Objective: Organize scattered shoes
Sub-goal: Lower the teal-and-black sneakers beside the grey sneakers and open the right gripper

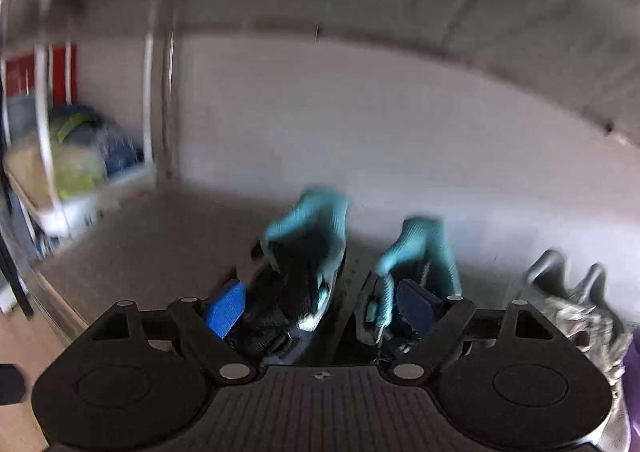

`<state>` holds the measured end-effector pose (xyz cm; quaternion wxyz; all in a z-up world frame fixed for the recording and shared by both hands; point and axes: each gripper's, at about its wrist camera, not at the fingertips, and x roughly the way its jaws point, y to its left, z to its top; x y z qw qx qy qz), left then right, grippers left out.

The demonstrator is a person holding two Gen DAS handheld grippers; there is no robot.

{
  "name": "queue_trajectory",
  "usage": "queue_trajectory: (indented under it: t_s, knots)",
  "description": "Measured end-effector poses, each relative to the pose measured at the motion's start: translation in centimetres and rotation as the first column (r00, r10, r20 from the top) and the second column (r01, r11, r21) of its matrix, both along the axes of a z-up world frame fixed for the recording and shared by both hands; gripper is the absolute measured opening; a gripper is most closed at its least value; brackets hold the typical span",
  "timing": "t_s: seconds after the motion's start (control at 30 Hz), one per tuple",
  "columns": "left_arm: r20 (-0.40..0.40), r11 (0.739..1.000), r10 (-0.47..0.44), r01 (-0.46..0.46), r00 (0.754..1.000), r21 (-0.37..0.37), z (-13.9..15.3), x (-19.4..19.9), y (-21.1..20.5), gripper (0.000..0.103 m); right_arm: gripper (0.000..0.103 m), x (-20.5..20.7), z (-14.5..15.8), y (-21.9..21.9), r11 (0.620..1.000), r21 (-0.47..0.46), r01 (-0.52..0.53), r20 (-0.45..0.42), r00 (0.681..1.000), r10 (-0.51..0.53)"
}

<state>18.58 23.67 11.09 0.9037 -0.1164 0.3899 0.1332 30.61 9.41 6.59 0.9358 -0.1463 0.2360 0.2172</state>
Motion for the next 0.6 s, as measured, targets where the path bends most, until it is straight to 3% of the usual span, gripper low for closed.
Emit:
queue_trajectory:
  t_s: [0.1,0.17,0.2,0.23,0.33,0.43,0.6]
  knots:
    - [-0.007,1.000,-0.002,0.002,1.000,-0.011,-0.2,0.2,-0.1,0.095,0.102,0.5,-1.1,1.3,0.998,-0.051,0.034,0.024,0.999,-0.033]
    - [-0.012,1.000,0.000,-0.001,1.000,-0.013,-0.3,0.3,-0.2,0.095,0.094,0.0,-1.2,2.5,0.994,-0.108,0.032,0.050,0.998,-0.027]
    - [-0.018,1.000,0.006,-0.006,1.000,-0.016,-0.4,0.4,-0.2,0.095,0.080,-0.5,-1.3,3.0,0.990,-0.138,0.016,0.075,0.997,-0.006]
    - [-0.018,1.000,0.007,-0.007,1.000,-0.016,-0.4,0.4,-0.3,0.095,0.074,-1.0,-1.5,3.4,0.985,-0.172,0.007,0.107,0.994,0.011]
    - [-0.034,1.000,0.004,-0.005,0.999,-0.024,-0.6,0.5,-0.7,0.095,0.076,-2.2,-2.5,4.3,0.967,-0.252,0.019,0.209,0.977,0.035]
    - [-0.034,1.000,-0.006,0.006,0.999,-0.020,-0.6,0.4,-1.0,0.095,0.079,-1.6,-2.7,3.5,0.975,-0.218,0.035,0.224,0.974,0.015]
    - [-0.043,1.000,-0.005,0.005,0.999,-0.008,-0.8,0.8,-1.3,0.095,0.080,-0.8,-2.6,2.4,0.971,-0.235,-0.032,0.231,0.969,0.088]
